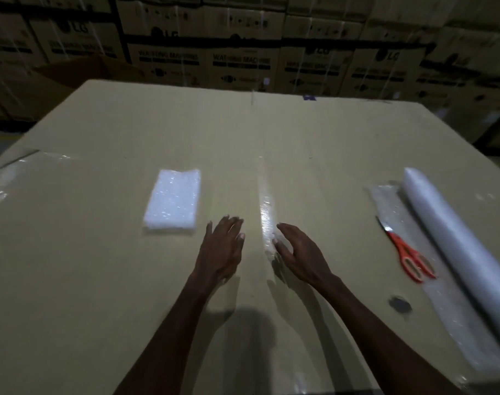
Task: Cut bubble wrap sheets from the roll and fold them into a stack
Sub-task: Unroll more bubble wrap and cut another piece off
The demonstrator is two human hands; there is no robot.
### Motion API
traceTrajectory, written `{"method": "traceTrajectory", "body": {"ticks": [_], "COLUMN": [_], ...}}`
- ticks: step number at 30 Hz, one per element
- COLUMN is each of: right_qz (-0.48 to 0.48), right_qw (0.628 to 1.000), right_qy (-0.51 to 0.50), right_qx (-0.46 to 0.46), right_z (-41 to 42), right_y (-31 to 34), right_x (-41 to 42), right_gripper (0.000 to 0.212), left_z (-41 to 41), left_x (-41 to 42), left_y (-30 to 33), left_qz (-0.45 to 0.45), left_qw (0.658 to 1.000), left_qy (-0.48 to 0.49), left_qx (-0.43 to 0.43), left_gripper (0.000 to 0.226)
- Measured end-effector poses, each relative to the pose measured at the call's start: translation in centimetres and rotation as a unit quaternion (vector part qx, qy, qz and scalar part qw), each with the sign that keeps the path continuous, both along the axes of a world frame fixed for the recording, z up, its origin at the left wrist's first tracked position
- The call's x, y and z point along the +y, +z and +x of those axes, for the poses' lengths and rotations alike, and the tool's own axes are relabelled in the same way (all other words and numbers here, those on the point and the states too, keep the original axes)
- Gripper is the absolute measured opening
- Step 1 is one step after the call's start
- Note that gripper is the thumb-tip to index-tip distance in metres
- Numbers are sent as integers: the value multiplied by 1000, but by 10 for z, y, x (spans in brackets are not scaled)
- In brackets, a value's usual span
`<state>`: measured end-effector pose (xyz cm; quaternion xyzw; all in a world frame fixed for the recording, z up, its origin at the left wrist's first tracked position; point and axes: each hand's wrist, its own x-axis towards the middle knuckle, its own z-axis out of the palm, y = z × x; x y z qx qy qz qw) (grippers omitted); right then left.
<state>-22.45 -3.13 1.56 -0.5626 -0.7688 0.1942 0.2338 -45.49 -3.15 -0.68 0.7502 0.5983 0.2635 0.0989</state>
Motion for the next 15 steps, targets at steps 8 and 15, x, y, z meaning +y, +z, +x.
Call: {"method": "traceTrajectory", "body": {"ticks": [8, 15], "right_qz": [23, 48], "right_qw": [997, 990], "right_qy": [-67, -129], "right_qx": [16, 29], "right_z": [173, 273], "right_y": [-4, 5], "right_x": [-65, -94], "right_gripper": [47, 39], "left_z": [174, 286], "left_x": [-58, -59], "left_y": [1, 5], "left_qz": [-42, -47], "left_qw": [998, 992], "left_qy": [-47, -113], "left_qx": [-6, 17], "left_gripper": [64, 67]}}
